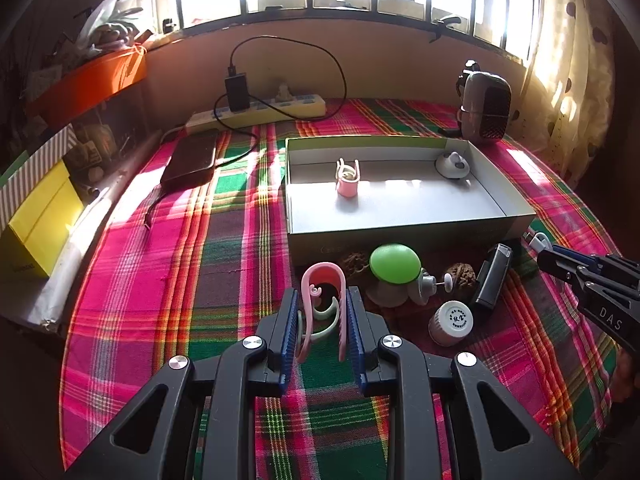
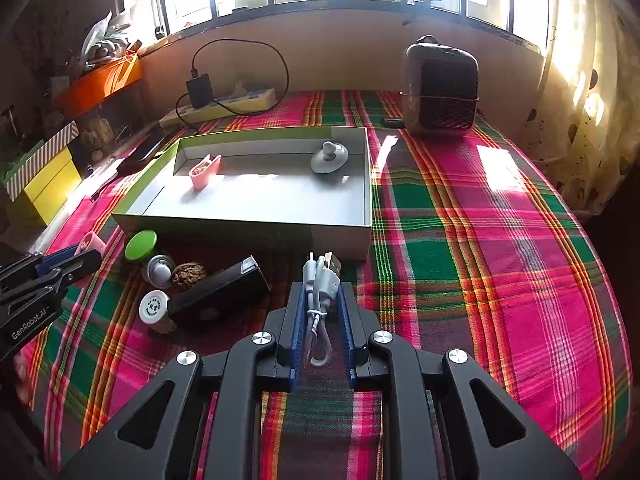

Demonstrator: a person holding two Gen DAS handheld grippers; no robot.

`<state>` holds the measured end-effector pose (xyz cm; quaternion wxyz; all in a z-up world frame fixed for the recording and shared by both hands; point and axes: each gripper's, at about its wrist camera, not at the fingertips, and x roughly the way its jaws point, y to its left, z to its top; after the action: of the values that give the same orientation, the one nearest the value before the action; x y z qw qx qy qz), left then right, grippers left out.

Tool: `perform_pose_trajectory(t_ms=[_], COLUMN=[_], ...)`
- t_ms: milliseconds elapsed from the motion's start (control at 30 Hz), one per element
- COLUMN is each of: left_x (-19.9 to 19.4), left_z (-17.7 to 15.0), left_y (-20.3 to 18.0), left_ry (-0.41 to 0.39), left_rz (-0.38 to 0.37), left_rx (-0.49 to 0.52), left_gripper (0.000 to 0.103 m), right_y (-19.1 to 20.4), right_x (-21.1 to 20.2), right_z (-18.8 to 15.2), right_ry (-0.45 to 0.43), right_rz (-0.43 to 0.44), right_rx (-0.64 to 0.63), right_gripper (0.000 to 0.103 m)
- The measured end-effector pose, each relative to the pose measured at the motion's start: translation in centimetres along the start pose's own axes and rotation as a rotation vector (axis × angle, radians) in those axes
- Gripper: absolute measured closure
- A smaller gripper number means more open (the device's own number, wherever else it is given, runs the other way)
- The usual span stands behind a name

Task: Organize objects
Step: 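Carry the pink clip and white cable toward the box with both tools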

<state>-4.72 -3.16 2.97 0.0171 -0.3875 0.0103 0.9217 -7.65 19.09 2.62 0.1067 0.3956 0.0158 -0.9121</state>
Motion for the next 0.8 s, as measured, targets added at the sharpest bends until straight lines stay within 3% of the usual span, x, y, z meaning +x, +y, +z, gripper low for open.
perform_pose_trajectory(t_ms=[800], left_x=[-0.2], left_z=[3.7], left_y=[-0.7], left_ry=[-0.032], left_rz=[-0.047], left_rx=[0.01], left_gripper=[0.082], right_y=[0.8], right_x=[-1.5], right_z=[3.7], right_ry=[-0.055], right_rz=[0.071], right_rx=[-0.019], right_gripper=[0.086])
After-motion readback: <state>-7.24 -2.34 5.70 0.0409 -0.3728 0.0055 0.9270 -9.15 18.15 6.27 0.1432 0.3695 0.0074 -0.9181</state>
